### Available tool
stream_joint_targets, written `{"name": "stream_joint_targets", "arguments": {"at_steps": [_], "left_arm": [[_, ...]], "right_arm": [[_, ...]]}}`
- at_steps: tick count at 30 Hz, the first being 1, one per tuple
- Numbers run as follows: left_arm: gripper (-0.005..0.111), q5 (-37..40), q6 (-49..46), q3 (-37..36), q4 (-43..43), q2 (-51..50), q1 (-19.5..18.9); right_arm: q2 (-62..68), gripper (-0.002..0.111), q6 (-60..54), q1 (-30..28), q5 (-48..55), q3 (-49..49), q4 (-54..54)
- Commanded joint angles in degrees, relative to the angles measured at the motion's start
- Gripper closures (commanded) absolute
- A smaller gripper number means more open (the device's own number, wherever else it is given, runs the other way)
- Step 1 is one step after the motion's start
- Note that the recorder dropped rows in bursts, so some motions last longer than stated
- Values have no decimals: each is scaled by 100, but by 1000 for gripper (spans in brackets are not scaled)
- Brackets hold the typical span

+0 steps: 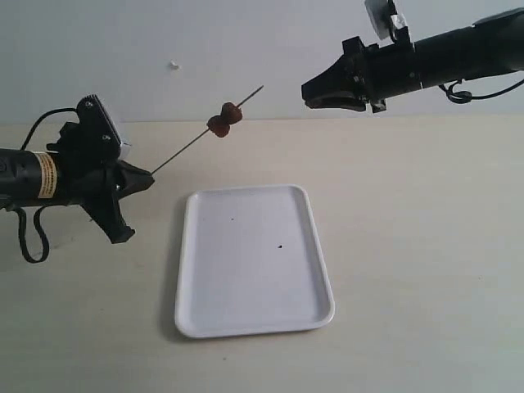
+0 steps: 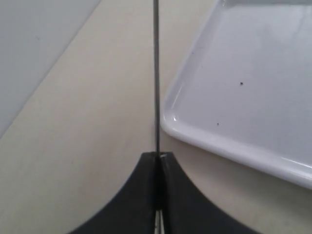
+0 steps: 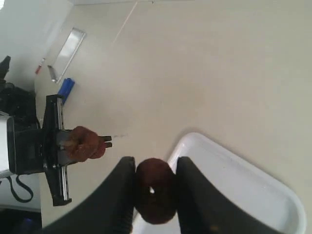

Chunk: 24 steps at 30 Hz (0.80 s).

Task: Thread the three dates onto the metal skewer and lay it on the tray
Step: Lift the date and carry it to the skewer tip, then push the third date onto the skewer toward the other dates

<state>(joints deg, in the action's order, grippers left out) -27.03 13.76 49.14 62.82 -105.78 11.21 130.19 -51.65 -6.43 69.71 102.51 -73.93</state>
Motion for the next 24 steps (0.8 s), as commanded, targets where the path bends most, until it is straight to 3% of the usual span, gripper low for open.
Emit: {"name": "stream_joint_targets", "arguments": {"at_steps": [1, 12, 24], "left_arm": [[107, -4, -295, 37, 28, 21, 22], [107, 358, -412, 37, 28, 21, 75], [107, 645, -484, 37, 56, 21, 218]], "right_arm": [[-1, 80, 125, 42, 25, 77, -139], [-156, 75, 377, 559, 25, 77, 311], [-156, 75, 377, 599, 25, 77, 199]]}}
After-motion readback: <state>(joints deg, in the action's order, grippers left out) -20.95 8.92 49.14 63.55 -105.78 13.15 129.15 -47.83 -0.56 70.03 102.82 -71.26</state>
